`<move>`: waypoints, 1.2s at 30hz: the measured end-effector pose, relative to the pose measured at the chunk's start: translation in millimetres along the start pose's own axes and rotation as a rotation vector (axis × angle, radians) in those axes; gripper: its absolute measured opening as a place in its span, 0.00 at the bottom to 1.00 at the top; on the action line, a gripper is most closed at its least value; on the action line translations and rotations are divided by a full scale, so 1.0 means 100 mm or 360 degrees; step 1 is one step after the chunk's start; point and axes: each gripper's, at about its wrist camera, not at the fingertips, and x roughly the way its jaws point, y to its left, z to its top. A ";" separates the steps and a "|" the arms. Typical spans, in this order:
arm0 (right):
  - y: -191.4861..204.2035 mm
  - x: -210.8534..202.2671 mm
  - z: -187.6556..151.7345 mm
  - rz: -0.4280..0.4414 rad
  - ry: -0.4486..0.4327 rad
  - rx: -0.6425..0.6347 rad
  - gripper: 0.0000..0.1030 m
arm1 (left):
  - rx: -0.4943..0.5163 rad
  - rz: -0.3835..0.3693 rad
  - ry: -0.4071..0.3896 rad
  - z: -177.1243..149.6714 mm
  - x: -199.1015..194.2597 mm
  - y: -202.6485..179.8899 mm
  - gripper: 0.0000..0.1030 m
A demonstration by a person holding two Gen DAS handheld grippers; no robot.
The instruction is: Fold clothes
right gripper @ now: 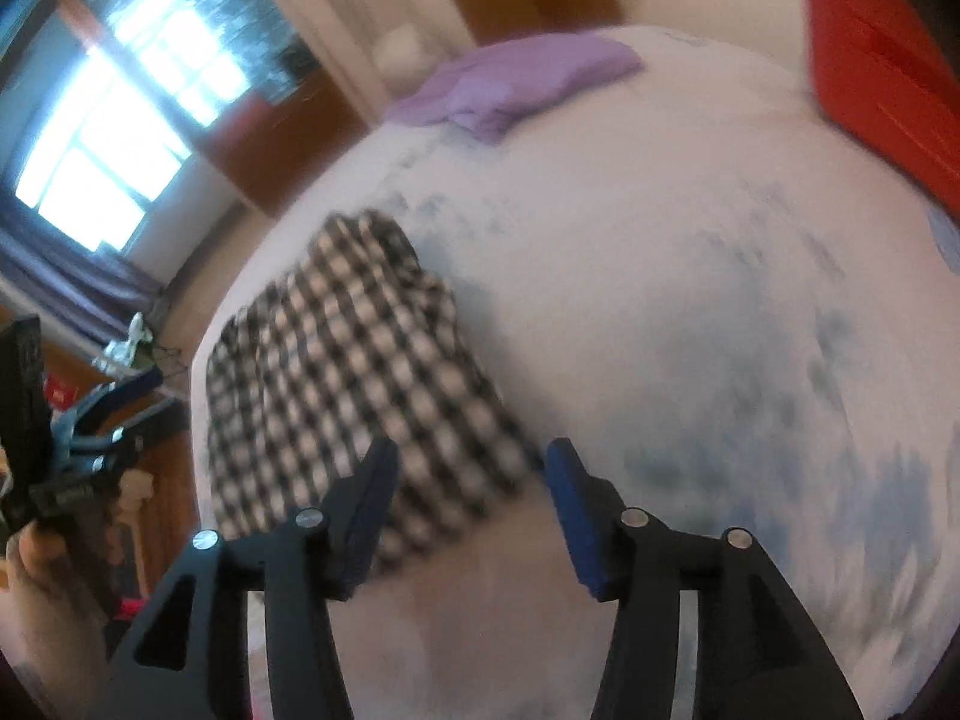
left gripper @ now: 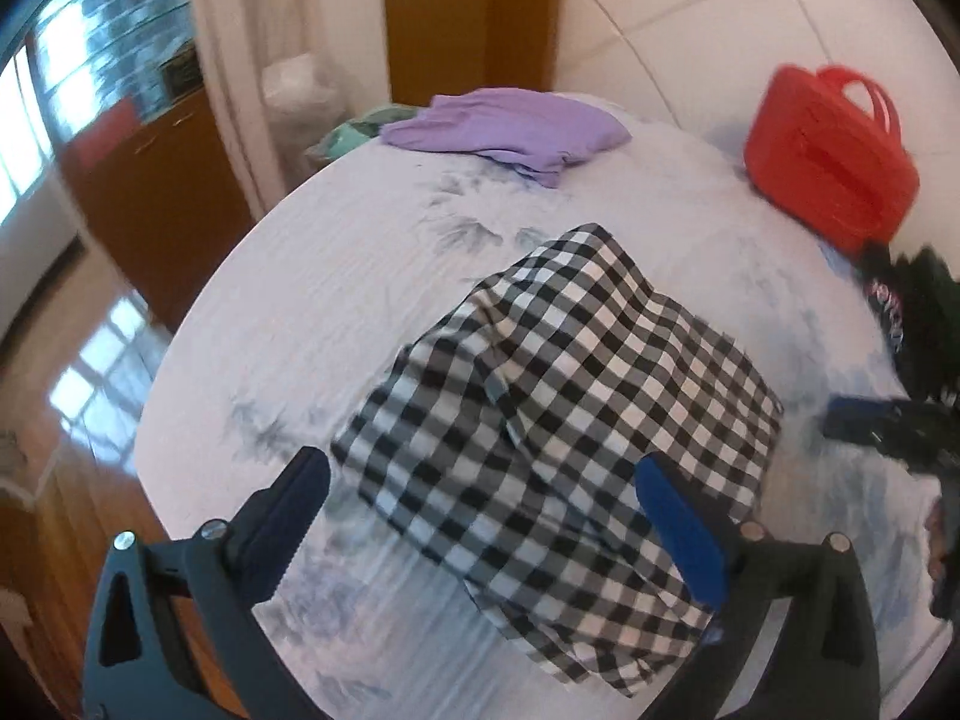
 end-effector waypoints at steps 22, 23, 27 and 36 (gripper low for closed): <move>0.53 0.32 -0.69 -0.0331 -0.0318 0.1067 0.67 | 0.0837 -0.0710 0.0358 0.58 1.34 0.12 1.00; 0.55 0.35 -0.70 -0.0344 -0.0321 0.1085 0.67 | 0.0833 -0.0719 0.0370 0.56 1.36 0.11 1.00; 0.64 0.44 -0.75 -0.0397 -0.0334 0.1157 0.67 | 0.0806 -0.0753 0.0380 0.54 1.41 0.13 1.00; 0.75 0.60 -0.76 -0.0481 -0.0373 0.1203 0.69 | 0.0798 -0.0795 0.0339 0.49 1.41 0.16 1.00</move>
